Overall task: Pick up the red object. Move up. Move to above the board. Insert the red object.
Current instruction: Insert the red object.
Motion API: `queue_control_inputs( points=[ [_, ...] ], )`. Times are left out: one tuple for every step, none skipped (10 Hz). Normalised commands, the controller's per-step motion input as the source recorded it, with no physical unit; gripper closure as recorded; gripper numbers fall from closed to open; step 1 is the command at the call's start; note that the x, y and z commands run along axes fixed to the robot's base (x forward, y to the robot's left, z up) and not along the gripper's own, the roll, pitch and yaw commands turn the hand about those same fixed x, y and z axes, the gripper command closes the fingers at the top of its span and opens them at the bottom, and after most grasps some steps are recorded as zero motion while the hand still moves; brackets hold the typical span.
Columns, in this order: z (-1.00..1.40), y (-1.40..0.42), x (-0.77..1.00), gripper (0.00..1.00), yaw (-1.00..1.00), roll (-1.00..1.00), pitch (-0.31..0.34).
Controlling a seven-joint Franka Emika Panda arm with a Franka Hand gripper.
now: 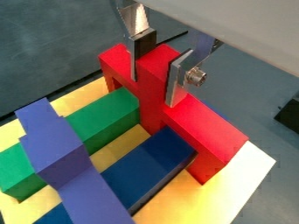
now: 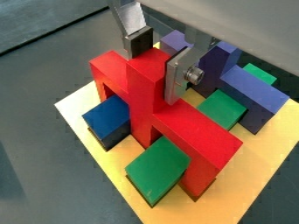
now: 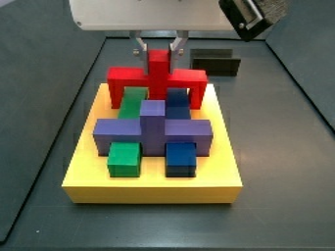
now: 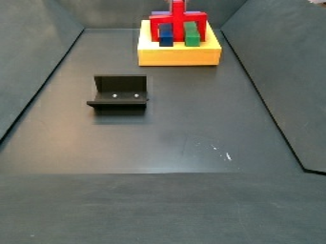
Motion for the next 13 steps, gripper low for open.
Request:
queue_control_inputs(
  points=[
    [-0.11, 0.05, 0.09, 1.00, 0.08, -0.06, -0.031],
    [-0.25, 0.06, 0.00, 1.00, 0.04, 0.00, -0.004],
    [-0.38, 0.05, -0.05, 1.00, 0.02, 0.00, -0.026],
    [-0.55, 0.09, -0.10, 1.00, 0.02, 0.00, -0.070],
    [-0.63, 0.10, -0.18, 1.00, 0.07, 0.00, -0.114],
    [-0.52, 0.08, -0.16, 1.00, 0.05, 0.03, -0.004],
    [-0.46, 0.07, -0.20, 1.00, 0.00, 0.12, 0.104],
    [-0.34, 0.09, -0.29, 1.00, 0.00, 0.08, 0.070],
    [-0.29, 0.00, -0.18, 1.00, 0.00, 0.09, 0.056],
    [-0.17, -0.03, 0.05, 1.00, 0.00, 0.02, 0.000],
    [-0.15, -0.06, 0.46, 1.00, 0.00, 0.00, 0.004],
    [-0.31, 0.00, 0.49, 1.00, 0.00, 0.00, 0.000],
    [-0.40, 0.00, 0.25, 1.00, 0.00, 0.00, -0.034]
  ],
)
